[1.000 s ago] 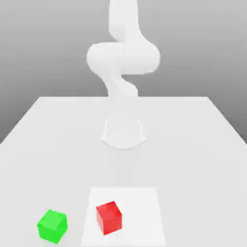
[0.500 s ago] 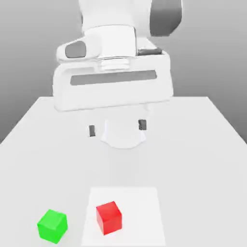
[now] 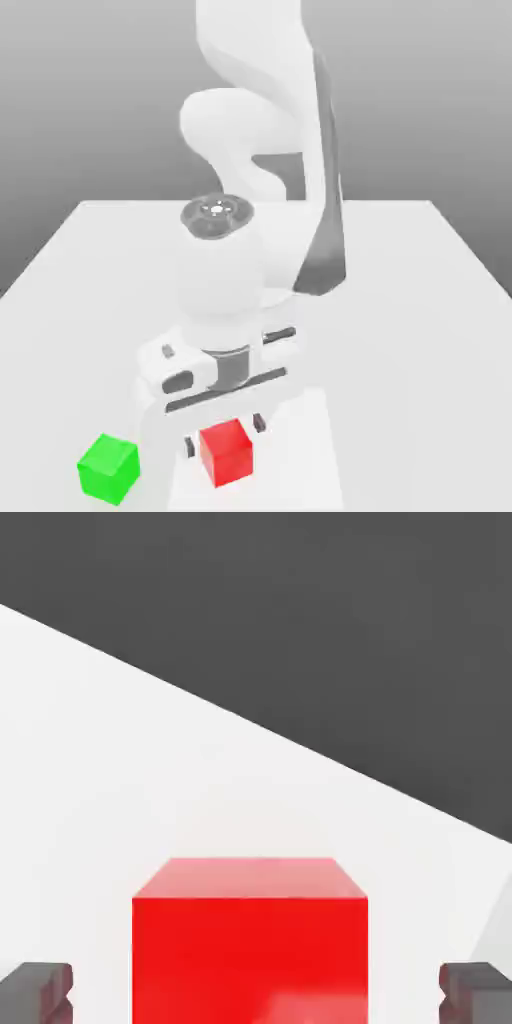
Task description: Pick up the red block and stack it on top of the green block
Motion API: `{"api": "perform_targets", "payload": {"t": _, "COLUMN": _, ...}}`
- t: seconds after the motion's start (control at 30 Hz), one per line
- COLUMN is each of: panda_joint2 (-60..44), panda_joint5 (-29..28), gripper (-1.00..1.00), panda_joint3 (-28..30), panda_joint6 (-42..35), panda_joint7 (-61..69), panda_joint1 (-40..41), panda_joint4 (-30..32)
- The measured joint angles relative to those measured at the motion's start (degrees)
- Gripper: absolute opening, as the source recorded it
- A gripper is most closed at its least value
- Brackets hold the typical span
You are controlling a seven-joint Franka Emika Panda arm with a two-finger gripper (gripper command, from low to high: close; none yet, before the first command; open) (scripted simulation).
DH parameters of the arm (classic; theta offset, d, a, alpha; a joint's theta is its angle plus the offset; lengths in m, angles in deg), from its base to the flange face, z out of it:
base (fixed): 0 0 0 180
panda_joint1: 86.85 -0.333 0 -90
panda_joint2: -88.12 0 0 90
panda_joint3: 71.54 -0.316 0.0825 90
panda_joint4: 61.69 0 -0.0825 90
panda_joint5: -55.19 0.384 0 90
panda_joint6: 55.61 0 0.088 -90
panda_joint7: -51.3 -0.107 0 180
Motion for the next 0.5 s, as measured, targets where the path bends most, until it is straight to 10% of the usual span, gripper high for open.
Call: {"api": "perform_targets", "payload": {"t": 0.5, "panda_joint2": 10.88, "panda_joint5": -4.41, "gripper": -1.0, "panda_joint3": 8.32, "panda_joint6": -14.42, "panda_joint7": -7.1, "panda_joint1": 3.22, "panda_joint4": -3.35}}
